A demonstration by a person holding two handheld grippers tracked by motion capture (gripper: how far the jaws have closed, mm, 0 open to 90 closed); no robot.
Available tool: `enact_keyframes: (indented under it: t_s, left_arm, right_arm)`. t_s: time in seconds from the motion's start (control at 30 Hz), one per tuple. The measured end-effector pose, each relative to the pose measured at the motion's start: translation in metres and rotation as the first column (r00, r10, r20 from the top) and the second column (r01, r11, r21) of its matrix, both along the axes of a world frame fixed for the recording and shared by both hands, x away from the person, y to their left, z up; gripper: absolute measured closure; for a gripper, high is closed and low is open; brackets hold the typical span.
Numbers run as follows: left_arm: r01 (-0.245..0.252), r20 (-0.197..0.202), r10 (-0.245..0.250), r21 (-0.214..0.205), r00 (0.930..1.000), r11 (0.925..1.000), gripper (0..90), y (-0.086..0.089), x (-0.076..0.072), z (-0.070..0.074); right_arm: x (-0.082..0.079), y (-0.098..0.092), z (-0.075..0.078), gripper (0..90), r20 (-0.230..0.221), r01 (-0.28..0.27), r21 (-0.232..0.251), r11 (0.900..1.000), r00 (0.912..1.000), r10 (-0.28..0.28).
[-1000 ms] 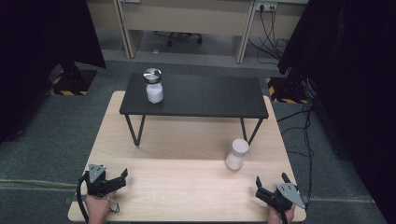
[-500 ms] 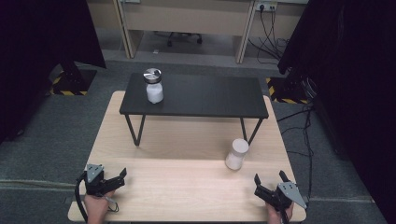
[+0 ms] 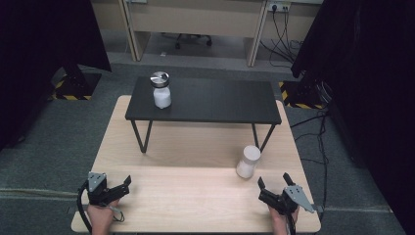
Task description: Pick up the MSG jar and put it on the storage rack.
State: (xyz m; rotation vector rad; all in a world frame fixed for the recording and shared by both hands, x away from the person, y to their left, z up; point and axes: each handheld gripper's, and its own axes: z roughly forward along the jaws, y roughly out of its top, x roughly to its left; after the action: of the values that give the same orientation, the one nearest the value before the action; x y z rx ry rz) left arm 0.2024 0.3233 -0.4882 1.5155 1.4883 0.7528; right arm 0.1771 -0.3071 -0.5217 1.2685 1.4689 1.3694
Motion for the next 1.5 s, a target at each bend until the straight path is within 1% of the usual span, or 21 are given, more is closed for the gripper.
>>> enact_keyframes:
  t_s: [0.23,0.43,0.57,0.8,0.87,0.93,1.07,1.33,1.5]
  left_arm:
    - [0.003,-0.002,-0.003,0.007,1.0000,1.0000,0.0,-0.001,0.000,0.000]
    - [0.013,-0.005,-0.013,0.015,0.9999,0.9998,0.0,-0.001,0.000,0.001]
    - [0.014,-0.004,-0.014,0.012,0.9999,0.9998,0.0,-0.001,0.000,0.001]
    - [0.016,-0.011,-0.016,0.022,0.9998,0.9996,0.0,-0.002,0.001,0.001]
    - [0.020,-0.011,-0.019,0.024,0.9998,0.9995,0.0,-0.002,0.001,0.001]
    - [0.019,-0.014,-0.019,0.025,0.9997,0.9995,0.1,-0.003,0.002,0.002]
    - [0.022,-0.012,-0.022,0.021,0.9997,0.9995,0.1,-0.002,0.002,0.001]
    - [0.022,-0.010,-0.022,0.024,0.9997,0.9995,0.1,-0.002,0.001,0.001]
    - [0.024,-0.016,-0.024,0.035,0.9996,0.9991,0.2,-0.004,0.002,0.002]
  right_arm:
    - [0.006,0.005,0.003,0.3,-0.003,-0.027,-0.006,0.9996,0.9996,0.027]
    - [0.011,0.011,0.004,0.3,-0.006,-0.039,-0.002,0.9992,0.9992,0.039]
    - [0.012,0.013,0.004,0.3,0.000,-0.050,-0.005,0.9988,0.9988,0.050]
    - [0.017,0.019,0.009,0.3,0.009,-0.071,0.008,0.9974,0.9974,0.071]
    - [0.020,0.021,0.010,0.3,0.019,-0.085,0.004,0.9964,0.9963,0.084]
    - [0.022,0.023,0.011,0.3,0.021,-0.084,0.000,0.9964,0.9962,0.084]
    - [0.029,0.027,0.012,0.4,0.018,-0.086,0.008,0.9963,0.9962,0.086]
    - [0.040,0.030,0.017,0.4,0.023,-0.118,0.002,0.9930,0.9928,0.118]
    - [0.048,0.029,0.020,1.6,0.026,-0.127,0.017,0.9917,0.9916,0.127]
